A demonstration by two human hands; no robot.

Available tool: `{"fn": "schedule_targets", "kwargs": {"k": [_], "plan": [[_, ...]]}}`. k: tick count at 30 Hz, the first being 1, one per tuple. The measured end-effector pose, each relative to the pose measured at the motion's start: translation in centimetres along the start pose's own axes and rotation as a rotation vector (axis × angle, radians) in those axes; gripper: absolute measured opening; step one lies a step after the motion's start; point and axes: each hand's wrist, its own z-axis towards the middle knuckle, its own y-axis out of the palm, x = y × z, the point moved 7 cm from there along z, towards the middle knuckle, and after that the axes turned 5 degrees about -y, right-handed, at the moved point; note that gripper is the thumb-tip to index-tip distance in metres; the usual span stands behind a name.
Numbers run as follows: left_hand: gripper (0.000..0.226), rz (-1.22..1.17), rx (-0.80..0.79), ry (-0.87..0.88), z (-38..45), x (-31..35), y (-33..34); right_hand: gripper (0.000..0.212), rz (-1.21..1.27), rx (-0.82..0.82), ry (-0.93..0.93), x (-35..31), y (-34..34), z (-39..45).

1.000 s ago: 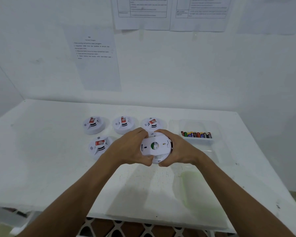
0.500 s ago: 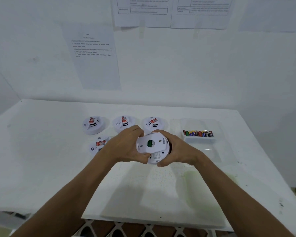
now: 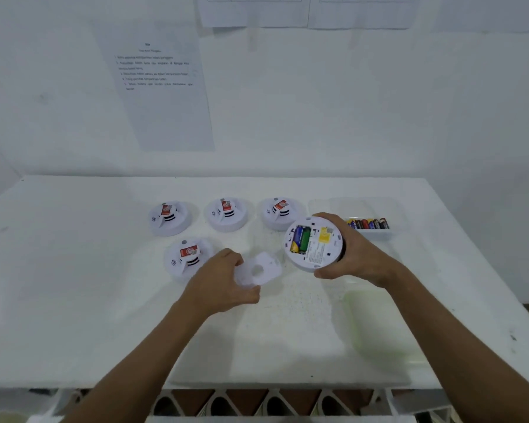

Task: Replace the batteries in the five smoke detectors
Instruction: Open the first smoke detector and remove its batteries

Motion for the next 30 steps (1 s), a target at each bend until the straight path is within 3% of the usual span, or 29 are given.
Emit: {"fn": "schedule_targets", "kwargs": {"k": [10, 15, 18, 26, 30], "plan": [[0.042, 0.062, -0.065, -0.014, 0.6, 0.3, 3.6, 0.102, 0.083, -0.038, -0.007, 0.2, 0.5, -0.3], [0.046, -0.282, 0.052, -0.017, 1.1, 5.5, -0.3, 0.102, 0.143, -0.049, -0.042, 0.1, -1.2, 0.1], [0.041, -0.477, -0.016, 0.059, 2.0, 10.4, -1.7, 0.101, 0.146, -0.054, -0.067, -0.1, -2.9, 0.0], [0.041, -0.263, -0.070, 0.128, 4.4, 17.5, 0.5, 0.114, 0.023, -0.090, -0.067, 1.1, -7.8, -1.9], [0.046, -0.229, -0.128, 0.112, 5.3, 19.3, 2.6, 0.106, -0.016, -0.071, -0.090, 1.7, -10.1, -2.8]]}}
